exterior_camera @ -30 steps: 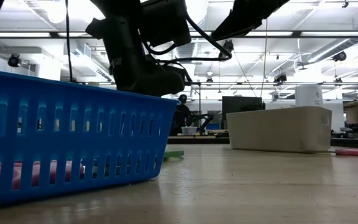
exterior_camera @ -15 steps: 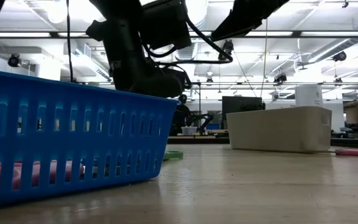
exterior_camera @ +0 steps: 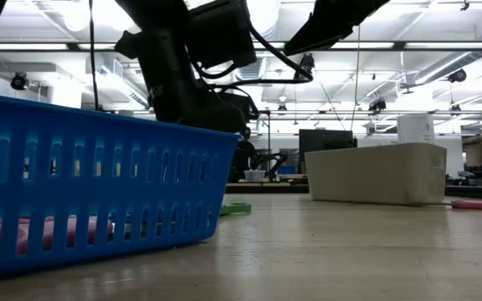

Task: Pick & Place Paint Supplies
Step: Put the green scissors into the blue bin

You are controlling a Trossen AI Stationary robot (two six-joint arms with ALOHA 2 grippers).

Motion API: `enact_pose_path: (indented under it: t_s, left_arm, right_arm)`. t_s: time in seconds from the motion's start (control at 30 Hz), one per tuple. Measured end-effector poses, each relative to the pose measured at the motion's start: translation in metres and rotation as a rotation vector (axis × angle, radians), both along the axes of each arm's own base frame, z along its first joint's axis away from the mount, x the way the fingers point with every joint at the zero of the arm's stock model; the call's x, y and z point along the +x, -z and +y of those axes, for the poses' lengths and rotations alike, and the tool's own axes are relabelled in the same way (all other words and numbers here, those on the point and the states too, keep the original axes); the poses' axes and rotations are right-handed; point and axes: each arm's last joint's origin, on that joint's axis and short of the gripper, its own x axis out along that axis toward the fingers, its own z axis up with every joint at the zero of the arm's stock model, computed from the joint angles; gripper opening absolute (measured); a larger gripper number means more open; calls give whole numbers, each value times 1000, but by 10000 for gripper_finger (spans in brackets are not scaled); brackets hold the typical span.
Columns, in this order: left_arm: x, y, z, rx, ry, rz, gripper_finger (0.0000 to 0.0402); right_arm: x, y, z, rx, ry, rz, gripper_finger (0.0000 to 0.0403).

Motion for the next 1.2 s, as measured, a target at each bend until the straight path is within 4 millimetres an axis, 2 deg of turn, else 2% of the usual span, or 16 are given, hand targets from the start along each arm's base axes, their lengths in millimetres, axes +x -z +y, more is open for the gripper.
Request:
enact_pose_path:
  t_s: [0.13, 0.47, 0.8, 1.2]
  left_arm:
    - [-5, 8, 2, -38, -22, -15, 83]
    - [-8, 12, 3, -55, -42, -20, 7]
    - [-9, 12, 3, -58, -36, -21, 4]
    - [-10, 2, 3, -60, -17, -49, 3]
  right_arm:
    - [0, 0, 0, 0, 0, 0, 143]
    - [0, 0, 0, 0, 0, 0, 143]
    - [0, 0, 0, 0, 0, 0, 143]
    - [0, 0, 0, 0, 0, 0, 143]
